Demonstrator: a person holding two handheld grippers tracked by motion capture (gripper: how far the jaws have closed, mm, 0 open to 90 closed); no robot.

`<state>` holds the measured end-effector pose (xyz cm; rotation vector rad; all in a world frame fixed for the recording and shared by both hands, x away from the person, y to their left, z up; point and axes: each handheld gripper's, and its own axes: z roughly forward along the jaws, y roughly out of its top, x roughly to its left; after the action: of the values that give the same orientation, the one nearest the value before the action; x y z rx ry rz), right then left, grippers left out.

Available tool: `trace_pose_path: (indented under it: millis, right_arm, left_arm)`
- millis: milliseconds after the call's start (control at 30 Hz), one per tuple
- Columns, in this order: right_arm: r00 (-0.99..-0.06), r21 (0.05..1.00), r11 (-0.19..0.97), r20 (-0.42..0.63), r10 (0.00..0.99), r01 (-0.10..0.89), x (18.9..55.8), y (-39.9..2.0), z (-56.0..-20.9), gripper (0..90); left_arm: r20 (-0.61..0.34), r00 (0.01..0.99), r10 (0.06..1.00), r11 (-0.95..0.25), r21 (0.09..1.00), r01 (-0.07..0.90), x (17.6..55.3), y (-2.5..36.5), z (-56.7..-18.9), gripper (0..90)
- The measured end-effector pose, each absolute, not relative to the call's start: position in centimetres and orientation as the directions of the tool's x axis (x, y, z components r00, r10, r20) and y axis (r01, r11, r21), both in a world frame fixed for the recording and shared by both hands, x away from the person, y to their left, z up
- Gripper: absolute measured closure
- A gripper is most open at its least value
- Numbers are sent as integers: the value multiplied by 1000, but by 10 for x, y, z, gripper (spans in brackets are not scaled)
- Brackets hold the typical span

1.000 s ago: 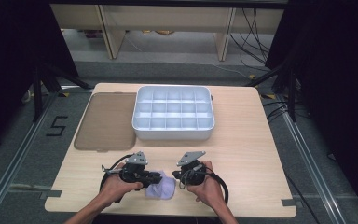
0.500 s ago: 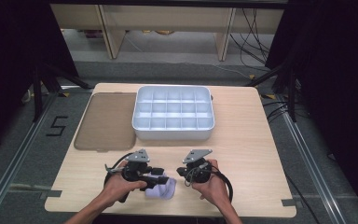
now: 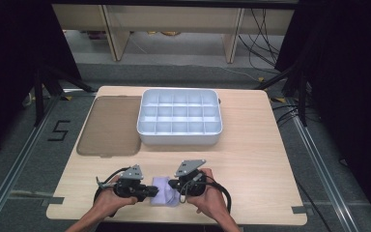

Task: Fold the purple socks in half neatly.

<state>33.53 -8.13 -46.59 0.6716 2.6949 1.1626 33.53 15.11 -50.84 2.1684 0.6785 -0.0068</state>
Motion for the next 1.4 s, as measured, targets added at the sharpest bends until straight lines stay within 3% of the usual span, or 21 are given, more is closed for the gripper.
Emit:
trace_pose_path:
  millis: [300,433,633,967,1133,1400]
  right_arm:
    - [-891,583,718,21,454,380,340,-86,-496,900]
    - [-886,588,710,24,462,387,341,-86,-495,900]
    - [-886,582,717,15,464,385,341,-85,-496,900]
    - [-890,595,709,22,455,378,341,-85,-494,900]
    - [-881,642,671,15,473,371,336,-87,-478,900]
    - [-926,650,697,23,378,301,326,-69,-478,900]
  left_arm:
    - [-220,863,456,-519,722,458,335,148,-512,855]
    - [-220,855,469,-503,729,464,334,149,-506,843]
    - [-123,848,516,-517,744,423,355,147,-500,845]
    - [-128,847,515,-517,742,427,358,150,-504,839]
    - [-157,840,519,-501,741,448,340,161,-499,779]
    - [-210,830,516,-491,722,487,322,167,-503,663]
